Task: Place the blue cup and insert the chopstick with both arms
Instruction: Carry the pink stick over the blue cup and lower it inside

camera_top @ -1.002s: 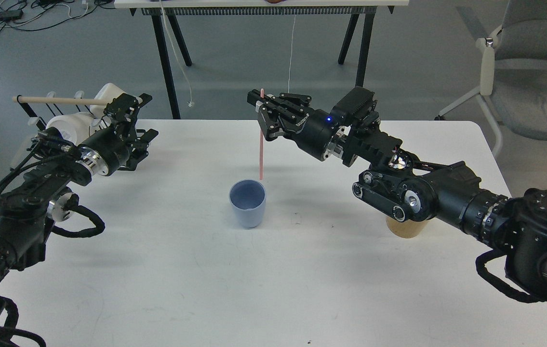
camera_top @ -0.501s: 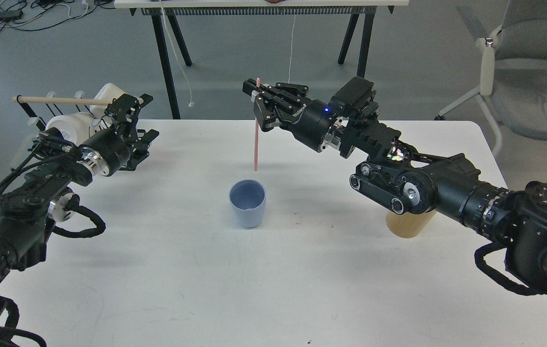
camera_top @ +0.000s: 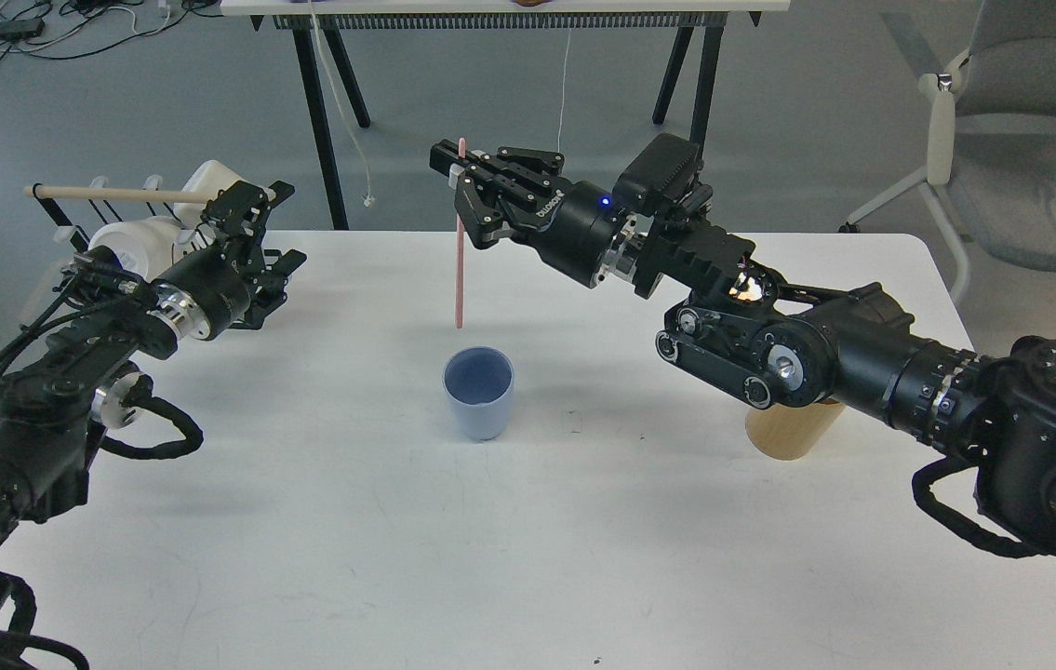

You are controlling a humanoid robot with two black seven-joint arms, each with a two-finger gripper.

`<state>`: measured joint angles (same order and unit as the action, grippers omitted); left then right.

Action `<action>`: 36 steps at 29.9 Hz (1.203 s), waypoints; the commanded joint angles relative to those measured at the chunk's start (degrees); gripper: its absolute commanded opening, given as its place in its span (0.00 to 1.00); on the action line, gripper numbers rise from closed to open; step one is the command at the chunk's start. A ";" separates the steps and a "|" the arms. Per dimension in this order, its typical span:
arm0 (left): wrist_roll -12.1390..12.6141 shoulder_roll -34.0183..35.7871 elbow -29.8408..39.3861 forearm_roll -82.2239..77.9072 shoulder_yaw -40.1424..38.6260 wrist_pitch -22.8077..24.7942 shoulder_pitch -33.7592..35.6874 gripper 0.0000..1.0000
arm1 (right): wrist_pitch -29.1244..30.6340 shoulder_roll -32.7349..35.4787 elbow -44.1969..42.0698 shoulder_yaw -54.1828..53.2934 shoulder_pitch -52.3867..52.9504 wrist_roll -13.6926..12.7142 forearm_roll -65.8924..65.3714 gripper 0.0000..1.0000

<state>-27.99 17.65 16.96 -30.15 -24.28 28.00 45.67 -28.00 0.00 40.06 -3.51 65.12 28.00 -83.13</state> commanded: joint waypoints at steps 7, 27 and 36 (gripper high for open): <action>-0.01 -0.07 0.00 0.00 0.02 0.00 -0.05 0.99 | 0.00 0.00 1.95 0.52 -0.52 0.00 0.08 0.00; -0.01 -0.16 0.00 0.00 0.02 0.00 -0.05 0.99 | 0.00 0.00 3.01 3.60 -0.96 0.00 -0.01 0.01; -0.01 -0.42 0.00 0.00 0.02 0.00 -0.05 0.99 | 0.00 0.27 3.10 3.69 -1.48 0.00 -0.01 0.01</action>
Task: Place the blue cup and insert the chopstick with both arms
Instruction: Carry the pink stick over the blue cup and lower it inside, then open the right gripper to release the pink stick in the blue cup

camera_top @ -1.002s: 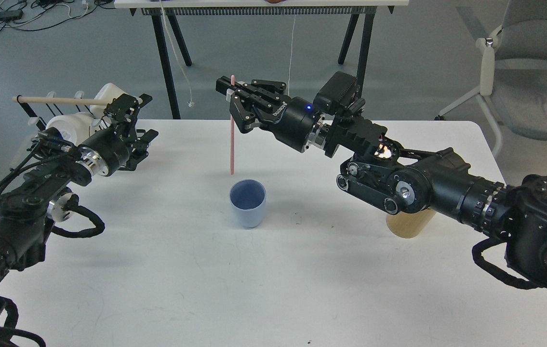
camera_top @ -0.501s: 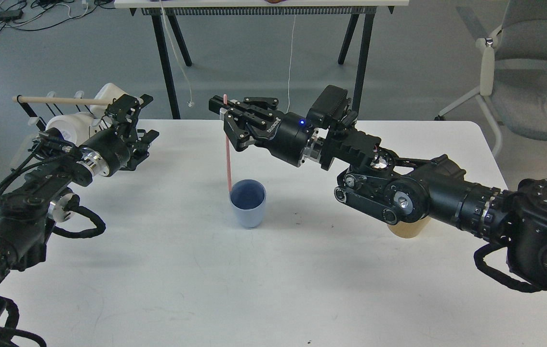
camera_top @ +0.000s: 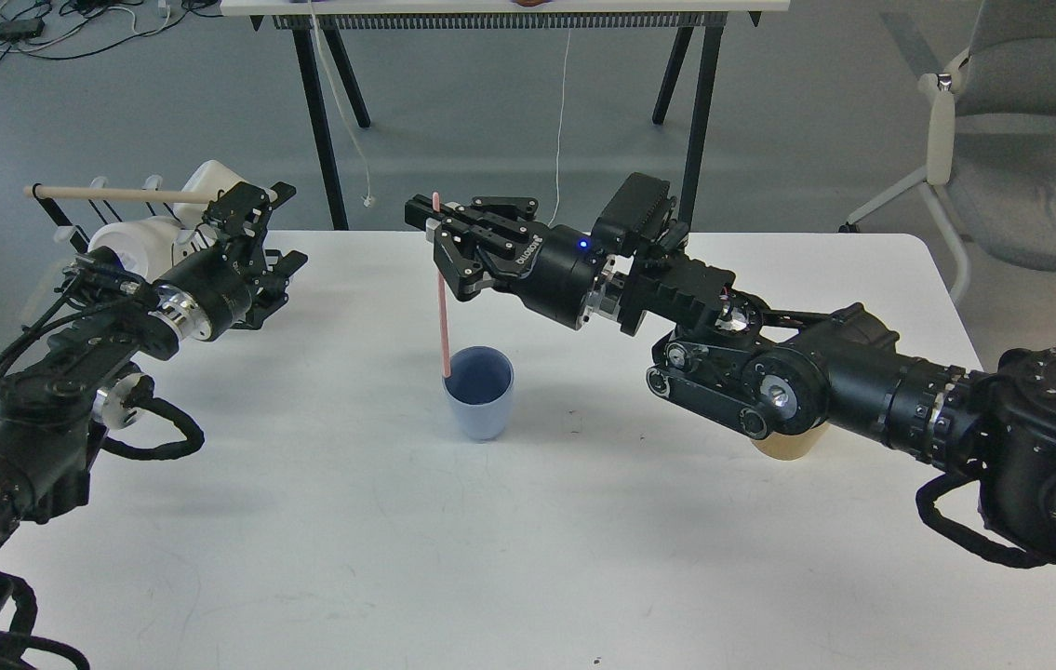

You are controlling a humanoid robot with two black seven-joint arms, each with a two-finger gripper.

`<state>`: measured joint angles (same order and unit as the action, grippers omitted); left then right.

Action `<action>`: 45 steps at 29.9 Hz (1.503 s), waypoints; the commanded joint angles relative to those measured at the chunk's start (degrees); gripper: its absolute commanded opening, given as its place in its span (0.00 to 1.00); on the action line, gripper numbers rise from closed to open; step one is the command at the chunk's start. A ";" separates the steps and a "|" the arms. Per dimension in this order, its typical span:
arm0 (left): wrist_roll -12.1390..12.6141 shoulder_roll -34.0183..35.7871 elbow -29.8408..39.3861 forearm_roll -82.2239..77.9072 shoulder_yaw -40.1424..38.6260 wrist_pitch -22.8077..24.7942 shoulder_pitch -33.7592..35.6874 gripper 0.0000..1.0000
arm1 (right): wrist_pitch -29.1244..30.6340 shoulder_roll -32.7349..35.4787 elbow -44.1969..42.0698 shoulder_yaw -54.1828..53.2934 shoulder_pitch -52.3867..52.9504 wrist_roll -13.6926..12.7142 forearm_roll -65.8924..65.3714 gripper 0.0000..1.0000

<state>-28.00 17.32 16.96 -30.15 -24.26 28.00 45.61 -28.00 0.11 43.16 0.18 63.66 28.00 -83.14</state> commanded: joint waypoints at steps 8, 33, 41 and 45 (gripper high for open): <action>0.00 -0.18 0.00 0.00 0.00 0.00 0.00 0.99 | 0.00 1.47 1.32 -0.27 -0.12 0.00 0.00 0.01; 0.00 -0.36 0.00 0.00 0.00 0.00 0.09 0.99 | 0.00 3.32 1.40 0.00 -3.37 0.00 -0.18 0.36; 0.00 -0.62 0.00 0.00 0.00 0.00 0.09 0.99 | 0.00 3.14 1.49 -1.06 -3.28 0.00 0.17 0.76; 0.00 -0.62 0.00 0.09 -0.18 0.00 0.18 0.99 | 0.00 3.14 1.49 -3.86 -2.93 0.00 0.35 0.93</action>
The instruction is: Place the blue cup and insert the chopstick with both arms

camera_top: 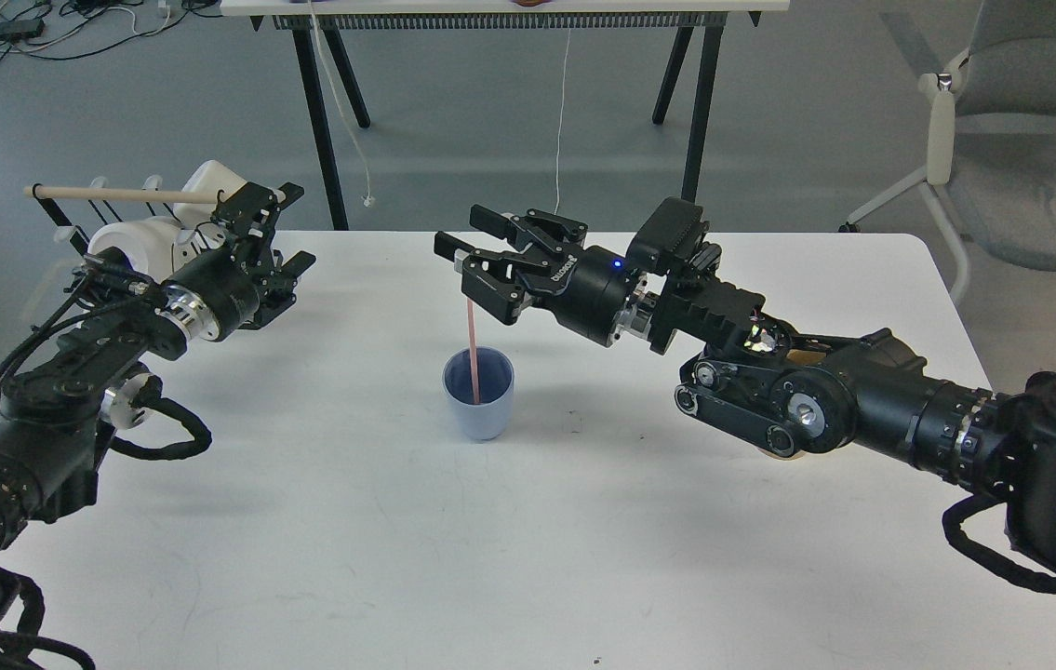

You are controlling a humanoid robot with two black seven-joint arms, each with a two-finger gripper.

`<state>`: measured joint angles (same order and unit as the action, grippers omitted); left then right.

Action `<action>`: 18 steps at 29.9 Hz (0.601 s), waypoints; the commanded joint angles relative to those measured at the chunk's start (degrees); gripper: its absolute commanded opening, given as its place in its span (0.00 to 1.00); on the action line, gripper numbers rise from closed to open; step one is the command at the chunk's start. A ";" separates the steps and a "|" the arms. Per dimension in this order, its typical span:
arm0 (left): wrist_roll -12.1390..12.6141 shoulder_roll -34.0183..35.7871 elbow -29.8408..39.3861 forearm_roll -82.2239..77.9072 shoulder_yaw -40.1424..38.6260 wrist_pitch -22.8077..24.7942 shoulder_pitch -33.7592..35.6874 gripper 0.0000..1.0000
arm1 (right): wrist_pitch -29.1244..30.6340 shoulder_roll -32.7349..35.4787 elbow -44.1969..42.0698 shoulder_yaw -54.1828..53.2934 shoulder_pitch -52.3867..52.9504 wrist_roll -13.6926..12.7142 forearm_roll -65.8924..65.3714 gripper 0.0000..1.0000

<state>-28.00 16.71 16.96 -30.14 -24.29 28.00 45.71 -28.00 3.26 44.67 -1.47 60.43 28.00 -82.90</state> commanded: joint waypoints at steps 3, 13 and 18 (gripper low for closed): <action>0.00 0.08 0.00 0.09 -0.15 0.00 0.08 0.99 | 0.00 -0.10 -0.03 -7.39 0.21 0.00 1.50 0.94; 0.00 1.13 0.62 6.05 -0.67 0.00 0.26 0.99 | 4.94 4.80 1.02 -13.12 -1.10 0.00 43.38 0.99; 0.00 4.12 0.62 10.80 -1.20 0.00 0.17 0.99 | 29.79 13.16 7.97 -15.49 -5.40 0.00 63.01 0.99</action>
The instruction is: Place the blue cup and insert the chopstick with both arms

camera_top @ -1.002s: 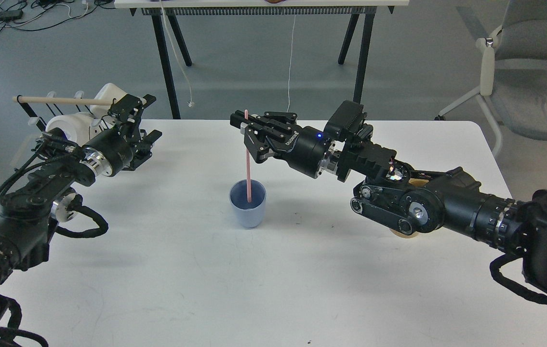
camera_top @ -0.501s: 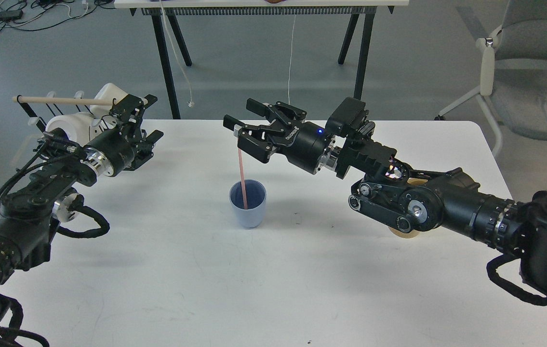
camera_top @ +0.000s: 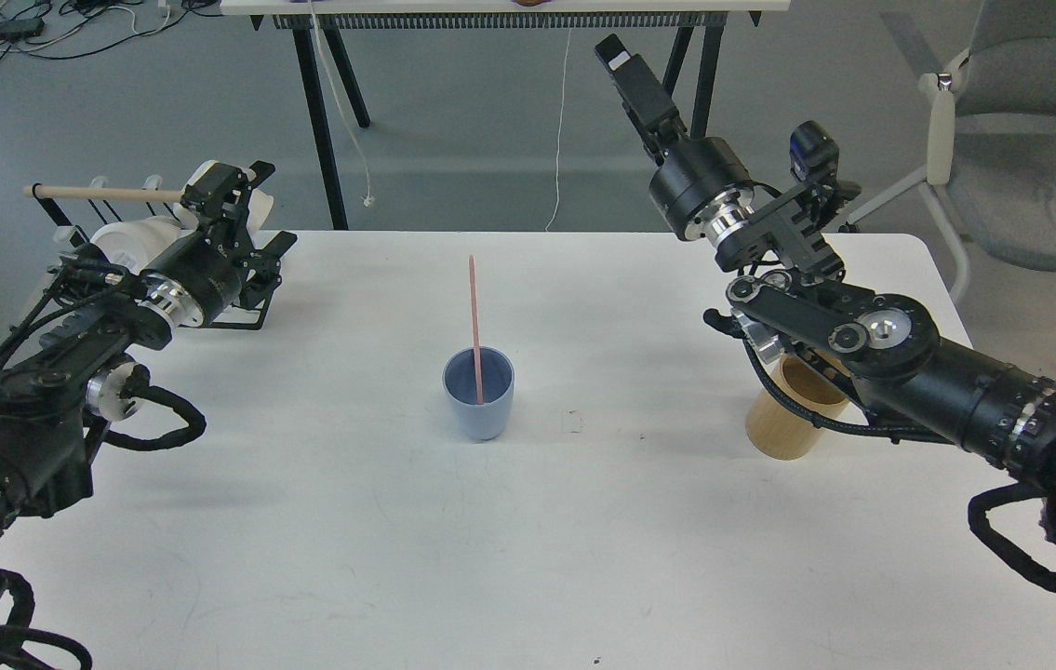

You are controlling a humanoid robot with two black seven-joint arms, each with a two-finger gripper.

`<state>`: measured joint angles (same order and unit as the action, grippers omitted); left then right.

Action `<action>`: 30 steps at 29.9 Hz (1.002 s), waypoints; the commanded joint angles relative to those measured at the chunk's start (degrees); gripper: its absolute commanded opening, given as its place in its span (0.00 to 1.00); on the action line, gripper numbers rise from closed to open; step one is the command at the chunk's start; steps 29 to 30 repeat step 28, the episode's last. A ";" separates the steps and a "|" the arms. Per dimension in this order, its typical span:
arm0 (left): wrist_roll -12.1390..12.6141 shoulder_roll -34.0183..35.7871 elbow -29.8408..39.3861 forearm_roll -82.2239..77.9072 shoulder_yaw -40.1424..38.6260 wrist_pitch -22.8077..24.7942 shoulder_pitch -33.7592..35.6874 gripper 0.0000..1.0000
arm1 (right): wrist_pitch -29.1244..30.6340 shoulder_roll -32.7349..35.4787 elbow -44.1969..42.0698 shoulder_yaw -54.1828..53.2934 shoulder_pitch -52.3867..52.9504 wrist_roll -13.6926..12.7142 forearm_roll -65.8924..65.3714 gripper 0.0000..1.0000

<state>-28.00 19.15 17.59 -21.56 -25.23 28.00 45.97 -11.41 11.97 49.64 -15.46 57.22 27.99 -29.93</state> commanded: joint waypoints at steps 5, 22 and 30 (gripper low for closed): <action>0.00 3.43 0.16 2.84 -1.05 0.00 -0.09 0.99 | 32.64 5.78 2.22 -4.65 -5.18 0.01 14.02 0.99; 0.00 3.52 0.16 2.84 -3.43 0.00 -0.26 0.99 | 27.51 5.96 2.30 -12.92 -6.42 0.01 14.02 0.99; 0.00 3.00 0.16 2.84 -3.51 0.00 0.00 0.99 | 24.76 6.22 2.48 -13.01 -8.17 0.01 14.02 0.99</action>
